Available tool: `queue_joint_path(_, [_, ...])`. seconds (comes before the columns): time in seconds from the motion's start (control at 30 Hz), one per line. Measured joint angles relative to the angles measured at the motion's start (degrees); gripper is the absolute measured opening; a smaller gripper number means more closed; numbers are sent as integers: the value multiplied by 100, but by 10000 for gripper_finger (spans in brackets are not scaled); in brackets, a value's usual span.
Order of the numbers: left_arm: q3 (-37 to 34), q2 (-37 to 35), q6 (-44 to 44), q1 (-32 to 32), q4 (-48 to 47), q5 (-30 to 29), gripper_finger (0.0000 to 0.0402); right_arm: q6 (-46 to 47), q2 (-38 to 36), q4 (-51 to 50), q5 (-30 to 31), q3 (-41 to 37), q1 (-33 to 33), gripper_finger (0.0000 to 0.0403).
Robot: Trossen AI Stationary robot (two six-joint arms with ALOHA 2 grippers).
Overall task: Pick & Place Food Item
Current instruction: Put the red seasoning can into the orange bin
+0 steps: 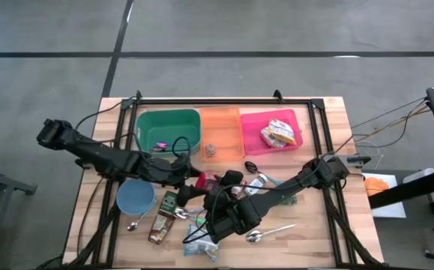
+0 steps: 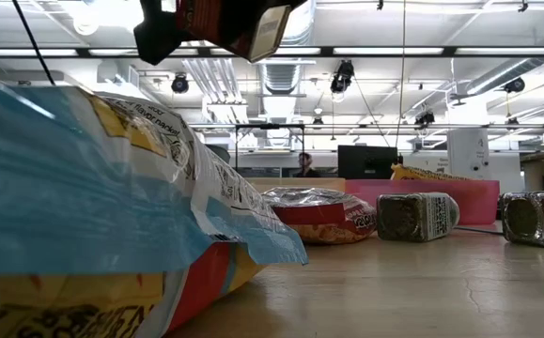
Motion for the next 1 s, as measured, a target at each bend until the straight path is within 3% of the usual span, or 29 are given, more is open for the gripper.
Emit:
queue_joint_path(0.27, [4,33,22,104,17,29,279,-595,0,499,56,0,-4,274])
queue_joint_path(0.43, [13,24,-63,112,87,205,210,-716,9,471,408,-10,2,274])
queue_joint_path(0.67, [15,20,-83,120,52,299,208,-822,13,507,466,-11,0,279])
queue_joint_path(0.83, [64,23,328,172,-159,661,202,-772,7,625,350,0,26,373])
queue_joint_path(1.0, [380,23,476,263,-941,602,202,-630,7,532,392,0,2,382])
